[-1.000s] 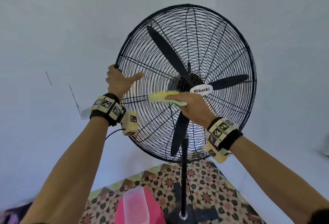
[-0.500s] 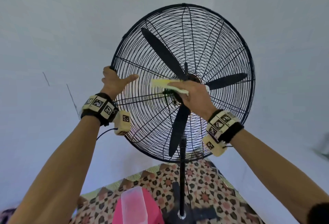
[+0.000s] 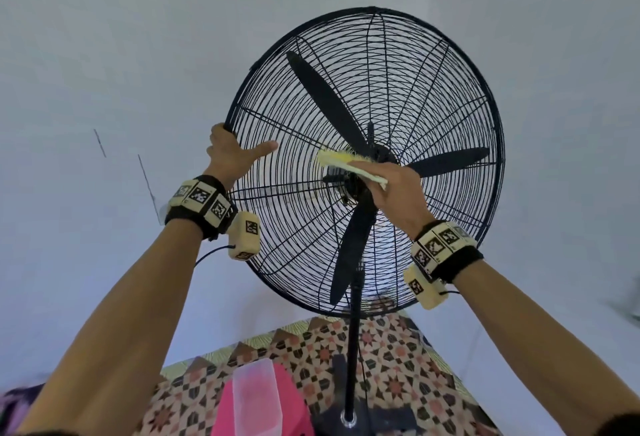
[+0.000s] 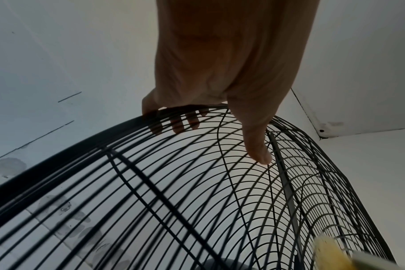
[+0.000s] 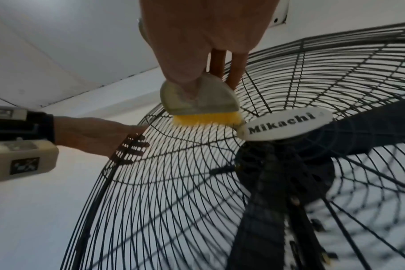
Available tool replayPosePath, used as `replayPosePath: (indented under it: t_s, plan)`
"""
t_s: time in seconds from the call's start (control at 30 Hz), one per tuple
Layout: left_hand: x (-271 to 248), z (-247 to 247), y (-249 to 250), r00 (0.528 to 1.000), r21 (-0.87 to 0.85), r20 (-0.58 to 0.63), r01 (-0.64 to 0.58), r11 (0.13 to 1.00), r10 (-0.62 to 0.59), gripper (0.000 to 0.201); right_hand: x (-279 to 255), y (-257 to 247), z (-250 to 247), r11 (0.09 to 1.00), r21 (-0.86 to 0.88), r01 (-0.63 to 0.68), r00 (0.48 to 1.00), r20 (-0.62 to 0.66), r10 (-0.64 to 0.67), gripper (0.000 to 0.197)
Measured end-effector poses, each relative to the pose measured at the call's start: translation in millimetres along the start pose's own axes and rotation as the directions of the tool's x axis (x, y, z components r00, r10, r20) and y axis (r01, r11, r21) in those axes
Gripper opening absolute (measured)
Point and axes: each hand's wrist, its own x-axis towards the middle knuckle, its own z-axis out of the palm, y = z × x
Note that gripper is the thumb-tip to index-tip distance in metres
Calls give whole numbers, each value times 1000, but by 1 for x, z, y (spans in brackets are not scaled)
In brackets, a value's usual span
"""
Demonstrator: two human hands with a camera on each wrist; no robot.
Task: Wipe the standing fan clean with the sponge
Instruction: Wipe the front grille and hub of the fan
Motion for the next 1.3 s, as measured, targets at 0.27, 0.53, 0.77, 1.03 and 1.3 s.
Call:
replayPosePath:
  t_s: [0.27,0.53,0.77,1.03,1.3]
  plan:
    - [-1,-1,-2,1000,-14,14,-10,1000,10,117,-7,5,-7,997,-27,71,996,62,-70,45]
    - [-1,-2,-3,1000,-19,11,-3,1000,3,116,-34,9,-5,995,-48,83,986,147,-75,41]
    - [0,-1,-4,1000,-27,10,-1,1000,2,120,-21,17,-9,1000,-23,17,1000,3,-17,42]
    - [-3,-3,-3,1000,-28,16,-4,1000,5,114,-14,21,-31,997,-54,63,998,36,-61,34]
    - [-11,-6,2,1000,-37,21,18,999,-17,125,-33,32,-38,991,-88,105,953,295,-75,37]
